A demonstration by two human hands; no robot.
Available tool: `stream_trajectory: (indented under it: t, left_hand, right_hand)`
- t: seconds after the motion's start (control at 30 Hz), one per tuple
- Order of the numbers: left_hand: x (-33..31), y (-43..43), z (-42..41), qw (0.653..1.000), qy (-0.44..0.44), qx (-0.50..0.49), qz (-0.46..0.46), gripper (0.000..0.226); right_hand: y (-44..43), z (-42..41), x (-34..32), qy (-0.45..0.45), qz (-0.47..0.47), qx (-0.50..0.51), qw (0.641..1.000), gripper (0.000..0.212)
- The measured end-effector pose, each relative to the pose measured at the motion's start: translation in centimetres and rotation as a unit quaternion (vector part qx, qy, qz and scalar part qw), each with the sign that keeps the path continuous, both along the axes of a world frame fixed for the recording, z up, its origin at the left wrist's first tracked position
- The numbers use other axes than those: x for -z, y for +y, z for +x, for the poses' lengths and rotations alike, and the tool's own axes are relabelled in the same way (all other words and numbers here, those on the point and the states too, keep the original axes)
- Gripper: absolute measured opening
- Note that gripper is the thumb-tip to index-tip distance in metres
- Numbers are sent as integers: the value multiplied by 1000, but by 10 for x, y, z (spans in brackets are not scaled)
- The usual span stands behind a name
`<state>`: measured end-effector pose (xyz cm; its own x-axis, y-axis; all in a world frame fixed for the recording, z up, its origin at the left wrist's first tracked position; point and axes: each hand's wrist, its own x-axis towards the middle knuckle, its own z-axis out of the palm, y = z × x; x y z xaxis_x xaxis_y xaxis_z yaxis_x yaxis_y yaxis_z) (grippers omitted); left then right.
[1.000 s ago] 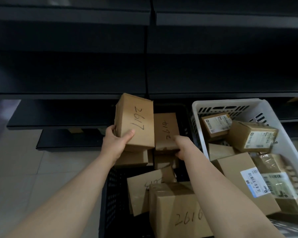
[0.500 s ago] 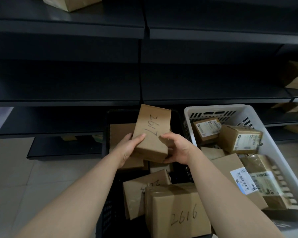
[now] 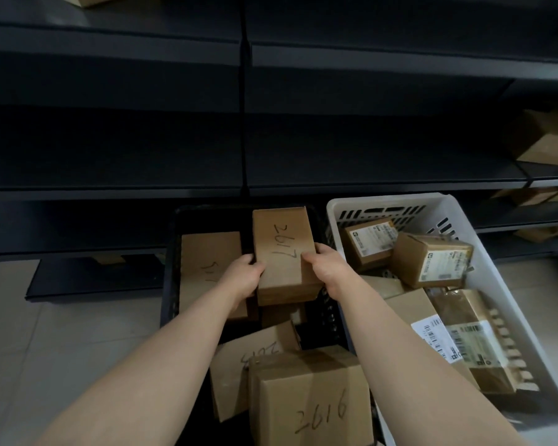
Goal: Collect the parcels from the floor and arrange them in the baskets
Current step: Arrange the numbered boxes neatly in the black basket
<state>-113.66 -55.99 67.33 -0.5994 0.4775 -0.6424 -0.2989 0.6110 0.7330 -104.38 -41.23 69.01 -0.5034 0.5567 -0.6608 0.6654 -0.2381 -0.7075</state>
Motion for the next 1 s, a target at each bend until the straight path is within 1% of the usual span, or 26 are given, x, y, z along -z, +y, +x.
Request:
stream_trajectory:
  t: [0.17, 0.33, 0.4, 0.47, 0.53, 0.63, 0.73, 0.77, 0.87, 0.97, 1.0]
  left_hand:
    - [2, -5, 1, 1000, 10, -7, 12, 52]
    - [-6, -29, 10, 997, -38, -46, 47, 52]
    - [-14, -41, 17, 998, -30, -36, 51, 52]
    - [-20, -54, 24, 999, -29, -7, 44, 57]
    - [-21, -69, 29, 997, -57, 36, 28, 69]
    - [-20, -87, 42, 985, -90, 146, -30, 92]
    - [-14, -96, 60, 966, -71, 230, -99, 111]
    - [-11, -98, 67, 960, -69, 248, -113, 115]
    - [-4, -101, 88, 956, -76, 255, -122, 119]
    - [2, -102, 101, 966, -61, 227, -104, 124]
    - [2, -103, 104, 971, -62, 209, -97, 121]
  right_hand:
    - [-6, 5, 6, -6, 38, -3, 999, 46]
    - [-13, 22, -4, -11, 43, -18, 999, 59]
    - [-17, 34, -11, -14, 55, -43, 997, 64]
    - [-20, 46, -18, -32, 70, -87, 993, 72]
    - [-23, 61, -23, -49, 67, -149, 985, 79]
    - [-32, 83, -31, -82, 37, -262, 961, 80]
    - [-41, 100, -28, -130, 26, -325, 936, 99]
    - [-44, 105, -27, -144, 26, -339, 930, 103]
    - [-54, 118, -21, -161, 23, -356, 920, 102]
    - [-62, 125, -20, -163, 38, -353, 921, 92]
    - [-64, 127, -19, -163, 46, -354, 920, 87]
